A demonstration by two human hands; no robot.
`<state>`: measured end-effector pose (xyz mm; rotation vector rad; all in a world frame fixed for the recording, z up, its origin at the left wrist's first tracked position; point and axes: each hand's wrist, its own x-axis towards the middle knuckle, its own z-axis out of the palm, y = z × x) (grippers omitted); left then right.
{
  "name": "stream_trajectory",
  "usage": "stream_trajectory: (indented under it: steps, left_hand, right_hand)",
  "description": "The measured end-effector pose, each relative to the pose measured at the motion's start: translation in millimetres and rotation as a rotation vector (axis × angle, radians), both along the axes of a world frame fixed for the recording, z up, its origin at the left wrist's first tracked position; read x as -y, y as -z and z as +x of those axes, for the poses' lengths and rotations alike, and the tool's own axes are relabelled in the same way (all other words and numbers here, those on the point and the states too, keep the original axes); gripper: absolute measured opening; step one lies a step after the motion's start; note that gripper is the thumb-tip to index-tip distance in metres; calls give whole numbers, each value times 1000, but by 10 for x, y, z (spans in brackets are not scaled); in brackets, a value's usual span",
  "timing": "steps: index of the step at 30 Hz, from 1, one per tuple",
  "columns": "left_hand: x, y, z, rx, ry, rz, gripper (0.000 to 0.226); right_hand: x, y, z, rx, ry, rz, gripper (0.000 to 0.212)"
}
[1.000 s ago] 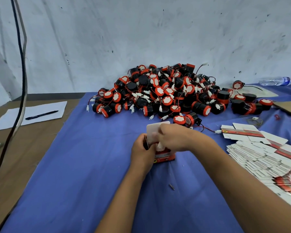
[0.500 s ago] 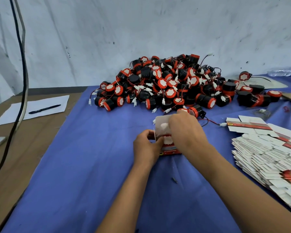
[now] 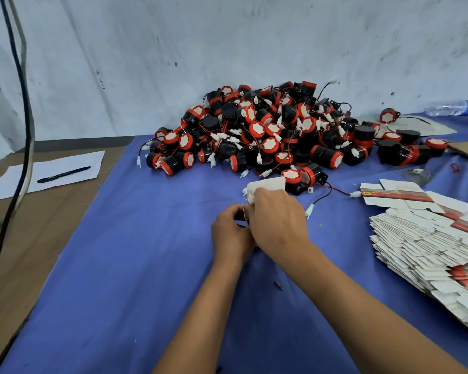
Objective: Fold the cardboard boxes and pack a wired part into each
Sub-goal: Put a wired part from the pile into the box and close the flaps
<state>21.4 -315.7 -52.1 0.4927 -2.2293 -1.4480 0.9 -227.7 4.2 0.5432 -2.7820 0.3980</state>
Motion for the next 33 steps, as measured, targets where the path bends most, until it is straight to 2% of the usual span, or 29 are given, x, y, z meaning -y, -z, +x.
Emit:
stream_trajectory:
  steps: [5, 11, 13, 16, 17, 18, 20, 22, 27, 29, 31, 32, 33]
  left_hand:
    - [8, 12, 17, -25, -2, 1, 33]
    - [-6, -16, 37, -14, 43, 31, 11]
    - [2, -26, 38, -13, 78, 90, 7]
    - [49, -32, 42, -5, 157, 164, 7]
    - [86, -33, 52, 7, 213, 207, 4]
    - [131, -38, 67, 29, 288, 260, 7]
    - [226, -33, 91, 90, 445, 342, 30]
    - [272, -21, 99, 107, 500, 307, 44]
    - [279, -12, 94, 63, 449, 226, 45]
    - [286, -21, 102, 67, 474, 227, 45]
    - [294, -20, 109, 47, 467, 235, 43]
    - [299, -23, 109, 40, 456, 238, 44]
    - [315, -27, 109, 38, 439, 240, 45]
  right_hand:
    - [-32, 74, 29, -6, -116, -13, 27]
    - [-110, 148, -90, 68, -202, 81, 42]
    - [-127, 125, -119, 146, -203, -48, 36]
    - [-186, 67, -119, 232, -214, -381, 19]
    - [-201, 39, -108, 231, -191, -415, 16]
    - [-216, 17, -102, 220, -166, -408, 12]
    - [-234, -10, -112, 205, -145, -324, 10]
    - [-238, -38, -101, 209, -198, -211, 14]
    - [-367, -6, -71, 73, -467, 143, 26]
    - [-439, -9, -106, 169, -480, 214, 31]
    - [-499, -24, -119, 222, -526, 77, 31]
    - [-531, -5, -134, 113, -544, -85, 29]
    - [-551, 26, -165, -77, -511, -281, 25]
